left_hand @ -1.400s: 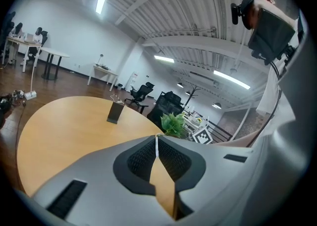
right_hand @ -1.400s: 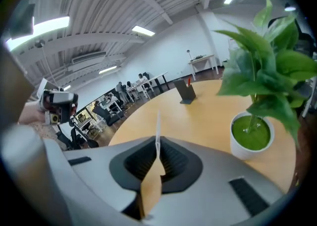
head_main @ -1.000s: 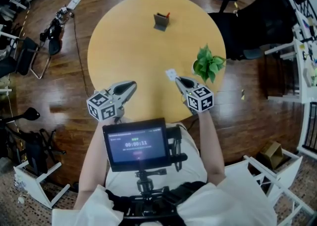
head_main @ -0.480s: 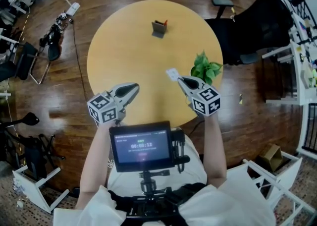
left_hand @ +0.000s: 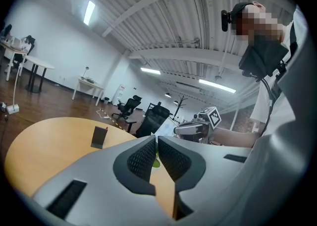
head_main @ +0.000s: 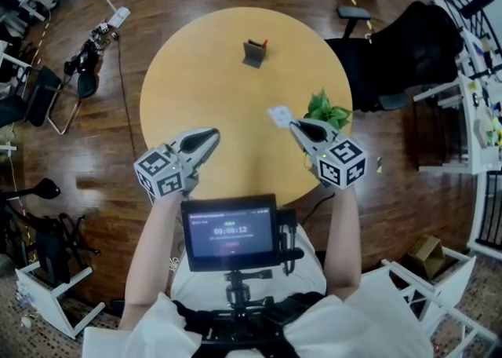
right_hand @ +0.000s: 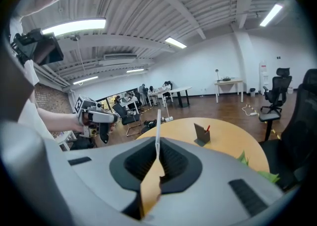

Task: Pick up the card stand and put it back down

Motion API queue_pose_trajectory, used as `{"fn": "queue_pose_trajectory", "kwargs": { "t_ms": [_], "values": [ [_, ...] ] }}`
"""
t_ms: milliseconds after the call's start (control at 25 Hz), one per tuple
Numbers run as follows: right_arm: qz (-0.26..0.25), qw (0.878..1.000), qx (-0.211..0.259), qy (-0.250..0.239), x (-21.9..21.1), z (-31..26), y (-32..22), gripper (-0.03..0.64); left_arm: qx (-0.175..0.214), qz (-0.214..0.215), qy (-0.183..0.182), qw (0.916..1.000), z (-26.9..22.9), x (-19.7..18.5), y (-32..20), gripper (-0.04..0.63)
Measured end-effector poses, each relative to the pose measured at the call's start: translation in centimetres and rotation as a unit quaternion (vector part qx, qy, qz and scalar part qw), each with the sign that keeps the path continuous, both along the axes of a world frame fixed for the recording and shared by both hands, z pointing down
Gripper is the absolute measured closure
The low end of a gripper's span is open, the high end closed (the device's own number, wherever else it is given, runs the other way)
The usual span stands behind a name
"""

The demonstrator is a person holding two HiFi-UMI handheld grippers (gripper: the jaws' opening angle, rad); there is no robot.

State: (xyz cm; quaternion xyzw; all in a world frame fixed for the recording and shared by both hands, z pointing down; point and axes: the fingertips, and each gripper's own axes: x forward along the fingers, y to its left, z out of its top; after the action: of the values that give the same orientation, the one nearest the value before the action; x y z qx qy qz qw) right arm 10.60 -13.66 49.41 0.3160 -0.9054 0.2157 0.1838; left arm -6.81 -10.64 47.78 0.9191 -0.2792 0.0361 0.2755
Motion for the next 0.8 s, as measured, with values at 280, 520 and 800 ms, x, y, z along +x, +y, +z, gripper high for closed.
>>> {"fn": "queue_pose_trajectory", "kwargs": {
  "t_ms": [280, 520, 800],
  "values": [
    [-0.005, 1.0, -0.004, -0.023, 0.4, -2.7, 0.5, 0.586, 0.012, -0.018, 0.004, 0.9998, -1.2, -0.7, -0.2, 0.58],
    [-0.012, 1.0, 0.004, -0.025, 0.6, -5.0, 0.6, 0.586, 0.021, -0.029, 0.003, 0.9994, -2.5, -1.5, -0.5, 0.58],
    [-0.014, 0.999, 0.024, -0.016, 0.7, -7.4, 0.8, 0.586, 0.031, -0.031, 0.005, 0.999, -3.8, -1.6, -0.8, 0.58]
  ]
}}
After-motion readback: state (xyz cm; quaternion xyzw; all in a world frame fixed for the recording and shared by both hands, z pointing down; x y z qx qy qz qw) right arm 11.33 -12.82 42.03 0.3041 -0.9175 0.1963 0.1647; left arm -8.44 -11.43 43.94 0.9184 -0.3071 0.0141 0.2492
